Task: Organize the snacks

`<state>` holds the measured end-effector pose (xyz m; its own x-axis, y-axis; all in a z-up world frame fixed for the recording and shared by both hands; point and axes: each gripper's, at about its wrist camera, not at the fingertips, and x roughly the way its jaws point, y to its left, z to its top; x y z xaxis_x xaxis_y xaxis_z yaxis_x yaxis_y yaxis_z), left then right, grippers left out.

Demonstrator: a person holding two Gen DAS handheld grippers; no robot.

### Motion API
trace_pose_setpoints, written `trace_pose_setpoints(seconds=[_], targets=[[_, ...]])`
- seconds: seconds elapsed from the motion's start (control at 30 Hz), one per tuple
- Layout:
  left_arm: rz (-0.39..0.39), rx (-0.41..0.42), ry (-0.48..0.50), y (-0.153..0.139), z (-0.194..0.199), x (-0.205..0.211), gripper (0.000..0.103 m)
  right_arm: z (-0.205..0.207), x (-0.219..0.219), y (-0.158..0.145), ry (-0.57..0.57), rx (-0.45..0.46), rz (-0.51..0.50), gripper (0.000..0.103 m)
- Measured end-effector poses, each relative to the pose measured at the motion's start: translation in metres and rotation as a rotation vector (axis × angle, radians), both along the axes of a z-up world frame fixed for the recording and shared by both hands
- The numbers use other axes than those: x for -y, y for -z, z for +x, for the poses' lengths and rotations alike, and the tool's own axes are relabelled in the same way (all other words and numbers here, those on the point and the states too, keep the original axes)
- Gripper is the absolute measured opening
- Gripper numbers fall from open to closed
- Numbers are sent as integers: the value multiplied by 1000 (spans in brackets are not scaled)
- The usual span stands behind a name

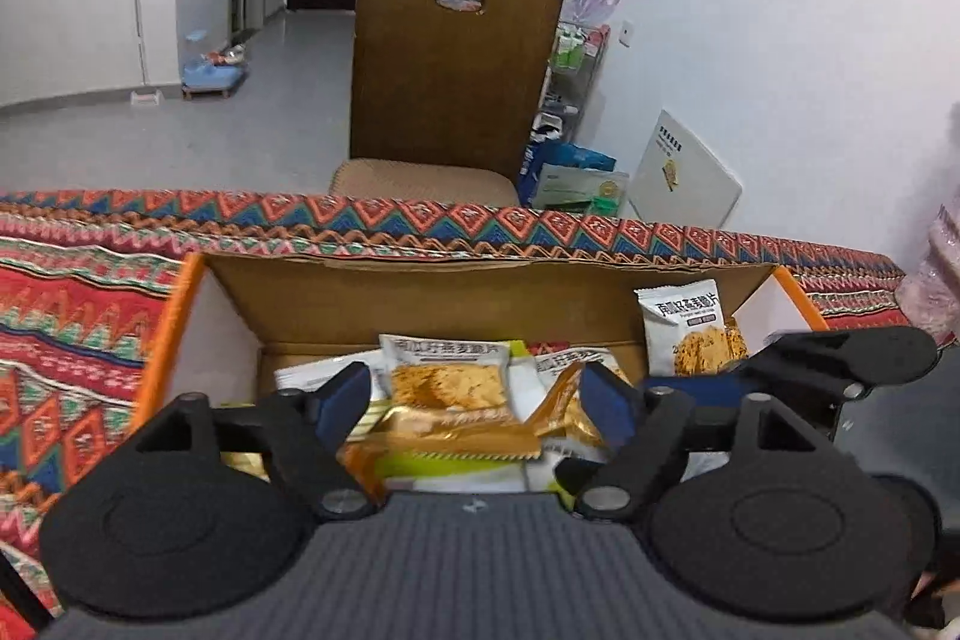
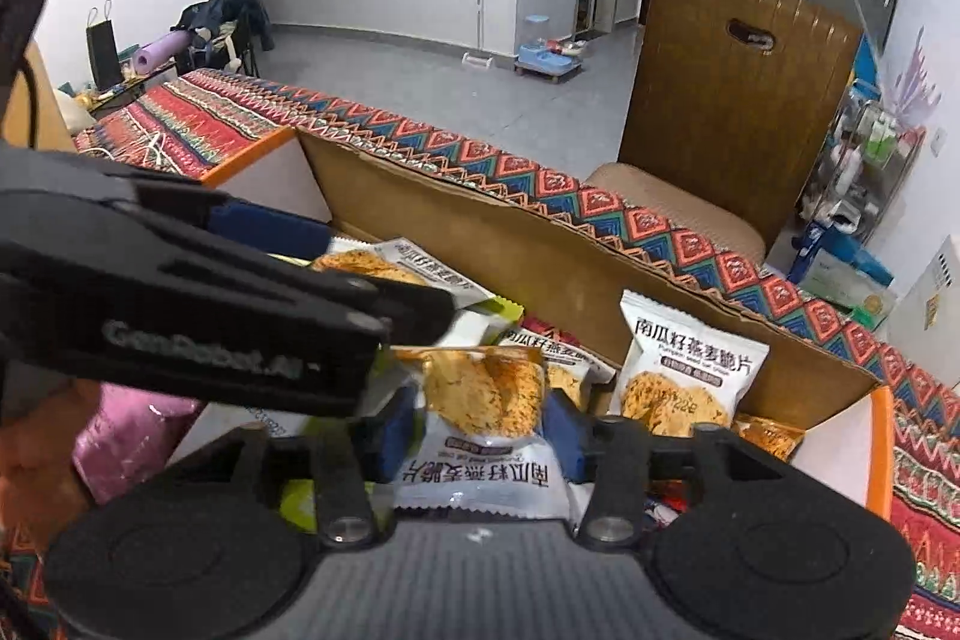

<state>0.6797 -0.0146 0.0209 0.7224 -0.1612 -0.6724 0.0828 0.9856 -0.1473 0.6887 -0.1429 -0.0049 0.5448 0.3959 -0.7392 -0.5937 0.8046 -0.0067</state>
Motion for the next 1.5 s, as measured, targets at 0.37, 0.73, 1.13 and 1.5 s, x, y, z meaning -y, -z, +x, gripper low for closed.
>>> trace_pose_setpoints(seconds=[0.37, 0.73, 1.13, 1.5], targets=[[89, 178, -109, -25, -53, -12, 85, -42, 46, -11, 223, 43, 171, 92], [196, 200, -41, -106, -170, -21, 98, -153, 45, -122, 245, 212, -6, 95], [137, 368, -26, -148, -398, -40, 103, -375, 87, -163, 211, 347, 37, 103], [80, 467, -96, -66, -609, -34, 103, -581, 114, -94, 263, 455, 200, 103]])
